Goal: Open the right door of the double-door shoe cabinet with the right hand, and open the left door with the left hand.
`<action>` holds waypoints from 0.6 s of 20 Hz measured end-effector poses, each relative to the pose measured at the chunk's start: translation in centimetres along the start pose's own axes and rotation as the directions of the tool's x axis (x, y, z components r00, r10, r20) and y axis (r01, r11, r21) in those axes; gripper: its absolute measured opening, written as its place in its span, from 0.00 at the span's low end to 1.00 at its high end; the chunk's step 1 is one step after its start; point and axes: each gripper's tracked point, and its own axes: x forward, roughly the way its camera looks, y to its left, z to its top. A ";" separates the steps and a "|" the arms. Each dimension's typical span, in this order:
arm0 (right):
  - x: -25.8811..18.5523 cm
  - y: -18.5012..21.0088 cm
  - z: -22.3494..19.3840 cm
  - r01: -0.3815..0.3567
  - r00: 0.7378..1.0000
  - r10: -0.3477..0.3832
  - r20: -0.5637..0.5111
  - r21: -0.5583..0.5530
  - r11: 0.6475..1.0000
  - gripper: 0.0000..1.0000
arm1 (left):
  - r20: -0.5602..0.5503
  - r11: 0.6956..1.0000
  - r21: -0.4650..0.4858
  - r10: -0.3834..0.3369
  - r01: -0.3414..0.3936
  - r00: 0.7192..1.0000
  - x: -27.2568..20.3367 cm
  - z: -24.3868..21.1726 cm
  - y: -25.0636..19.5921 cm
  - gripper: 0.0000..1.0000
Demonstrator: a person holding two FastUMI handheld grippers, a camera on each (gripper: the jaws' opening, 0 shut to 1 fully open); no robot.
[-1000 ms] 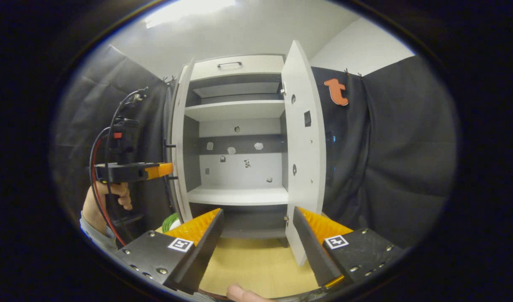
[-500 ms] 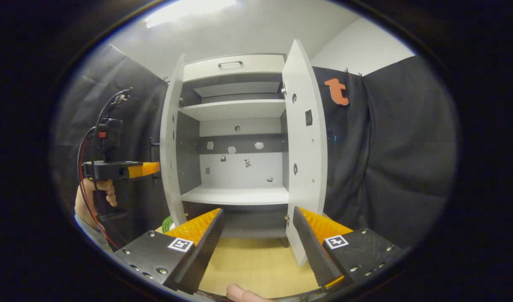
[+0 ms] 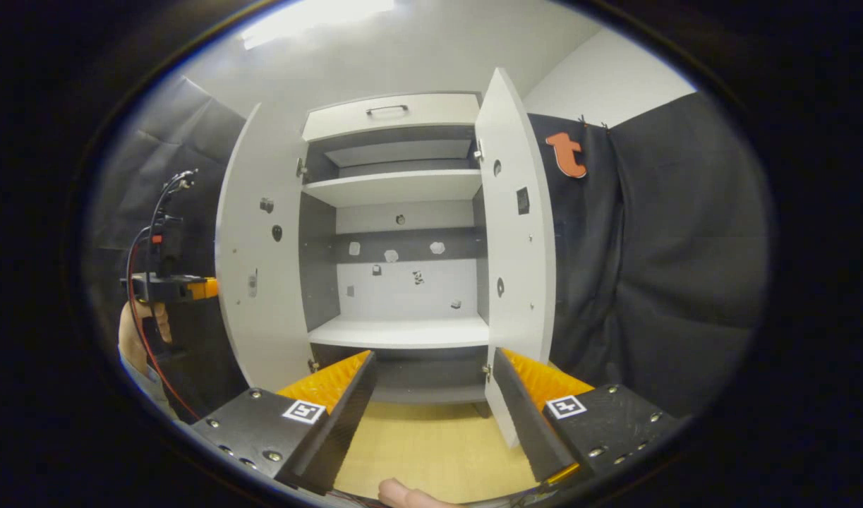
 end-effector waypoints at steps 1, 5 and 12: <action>0.0 0.2 0.0 -0.004 1.000 0.004 0.001 0.001 1.000 0.99 | -0.011 0.999 -0.023 -0.032 0.032 0.999 0.1 -0.3 -1.1 0.00; 0.1 0.3 -0.3 -0.003 1.000 0.003 -0.007 0.001 1.000 0.94 | -0.016 0.998 -0.015 -0.067 0.067 0.998 0.3 -0.5 -1.2 0.00; 0.1 0.0 -0.4 -0.003 1.000 0.003 -0.012 -0.009 1.000 0.98 | -0.032 0.997 -0.050 -0.054 0.052 0.998 0.0 -1.1 -1.0 0.03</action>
